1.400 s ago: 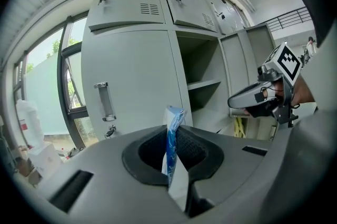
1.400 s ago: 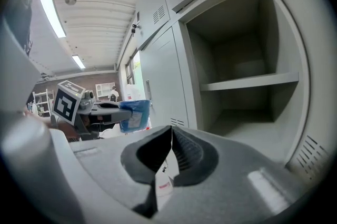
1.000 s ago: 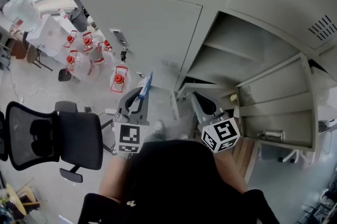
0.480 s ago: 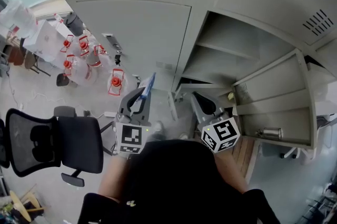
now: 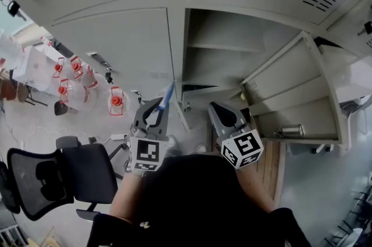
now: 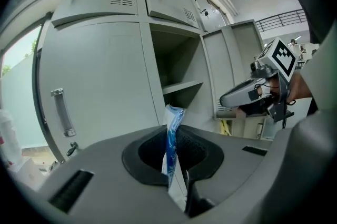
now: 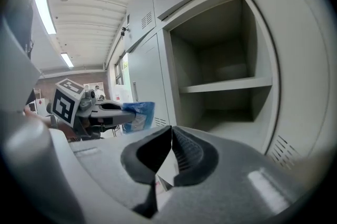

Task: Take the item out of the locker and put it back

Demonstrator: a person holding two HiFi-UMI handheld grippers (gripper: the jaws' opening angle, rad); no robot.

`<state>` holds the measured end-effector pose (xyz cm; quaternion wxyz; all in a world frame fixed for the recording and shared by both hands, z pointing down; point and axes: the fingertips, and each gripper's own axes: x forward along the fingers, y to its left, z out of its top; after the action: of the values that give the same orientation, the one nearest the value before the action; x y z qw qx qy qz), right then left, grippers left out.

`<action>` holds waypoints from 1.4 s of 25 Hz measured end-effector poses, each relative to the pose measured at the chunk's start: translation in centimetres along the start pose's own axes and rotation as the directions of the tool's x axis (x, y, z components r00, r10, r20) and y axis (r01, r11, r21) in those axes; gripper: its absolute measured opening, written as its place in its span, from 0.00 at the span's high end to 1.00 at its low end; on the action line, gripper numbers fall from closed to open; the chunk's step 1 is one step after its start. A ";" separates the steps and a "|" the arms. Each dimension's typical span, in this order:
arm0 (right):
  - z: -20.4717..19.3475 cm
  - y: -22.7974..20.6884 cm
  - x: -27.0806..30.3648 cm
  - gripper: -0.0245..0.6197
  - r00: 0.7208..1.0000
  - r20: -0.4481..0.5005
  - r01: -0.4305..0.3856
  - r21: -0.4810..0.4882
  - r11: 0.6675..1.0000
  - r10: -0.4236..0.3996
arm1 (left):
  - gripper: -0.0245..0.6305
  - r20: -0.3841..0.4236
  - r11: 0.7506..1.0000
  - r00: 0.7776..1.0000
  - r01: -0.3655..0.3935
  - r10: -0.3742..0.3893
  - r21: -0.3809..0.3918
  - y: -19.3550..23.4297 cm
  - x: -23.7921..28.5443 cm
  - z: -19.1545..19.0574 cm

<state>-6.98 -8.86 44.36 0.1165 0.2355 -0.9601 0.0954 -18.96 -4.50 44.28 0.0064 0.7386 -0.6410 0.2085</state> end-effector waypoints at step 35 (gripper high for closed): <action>-3.1 -6.2 -12.6 0.96 0.918 -0.010 0.395 0.113 0.912 -0.396 | 0.89 0.148 0.930 0.965 0.157 -0.215 0.332 -9.5 9.9 12.5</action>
<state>7.36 -8.10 44.78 0.1136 0.4316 -0.8865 0.1224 -5.31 -15.58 38.40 -0.1511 0.8035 -0.5238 0.2392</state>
